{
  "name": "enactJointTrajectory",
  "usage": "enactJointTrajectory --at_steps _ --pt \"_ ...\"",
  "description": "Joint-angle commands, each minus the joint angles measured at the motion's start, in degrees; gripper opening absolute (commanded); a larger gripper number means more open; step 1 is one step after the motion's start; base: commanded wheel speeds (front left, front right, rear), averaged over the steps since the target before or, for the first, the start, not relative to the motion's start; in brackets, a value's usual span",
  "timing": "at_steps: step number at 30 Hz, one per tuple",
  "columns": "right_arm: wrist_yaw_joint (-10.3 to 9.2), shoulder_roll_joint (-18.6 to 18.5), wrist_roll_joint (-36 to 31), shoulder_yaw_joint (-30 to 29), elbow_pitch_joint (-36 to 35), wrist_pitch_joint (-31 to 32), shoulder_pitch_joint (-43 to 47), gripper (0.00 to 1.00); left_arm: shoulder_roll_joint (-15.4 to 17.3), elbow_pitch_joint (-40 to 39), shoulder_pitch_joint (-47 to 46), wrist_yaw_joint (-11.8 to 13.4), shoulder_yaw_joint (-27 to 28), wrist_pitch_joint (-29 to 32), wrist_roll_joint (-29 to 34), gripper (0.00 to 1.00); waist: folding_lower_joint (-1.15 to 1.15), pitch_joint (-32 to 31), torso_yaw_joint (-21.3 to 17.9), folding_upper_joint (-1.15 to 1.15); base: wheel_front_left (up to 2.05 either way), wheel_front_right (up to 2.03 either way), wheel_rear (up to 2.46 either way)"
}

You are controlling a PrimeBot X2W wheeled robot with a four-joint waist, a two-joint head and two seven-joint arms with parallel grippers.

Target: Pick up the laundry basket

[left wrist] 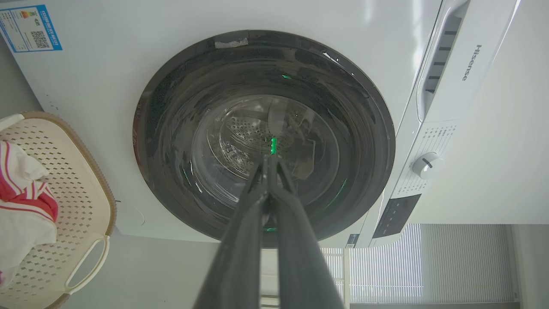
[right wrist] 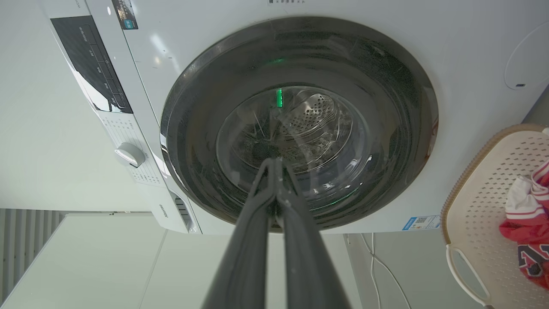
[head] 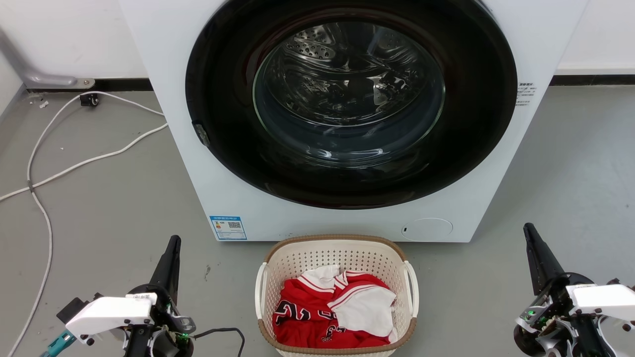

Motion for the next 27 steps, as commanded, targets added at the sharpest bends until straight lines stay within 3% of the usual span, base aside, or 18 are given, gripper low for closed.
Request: enactJointTrajectory --at_steps 1,18,19,27 --pt "-0.02 0.03 0.23 -0.03 0.04 0.08 -0.59 0.0 0.05 0.0 -0.37 -0.1 0.18 0.13 -0.04 0.0 0.0 0.0 0.0 0.0 0.0 0.0 0.0" --pt "-0.02 0.03 0.23 -0.02 0.04 0.08 -0.59 0.0 0.05 0.0 -0.37 -0.1 0.17 0.13 -0.04 0.0 0.0 0.0 0.0 0.0 0.0 0.0 0.0" --pt "0.0 0.0 0.0 0.0 0.0 0.0 0.0 1.0 0.0 0.0 0.0 0.0 0.0 0.0 0.0 1.0 0.0 0.0 0.0 0.0 0.0 0.0 0.0" --pt "-0.01 0.07 -1.1 0.22 1.01 -1.29 1.15 1.0 -0.13 0.39 1.21 0.01 -0.06 -1.3 1.06 1.0 0.0 0.04 -0.01 0.0 0.0 0.0 0.0"
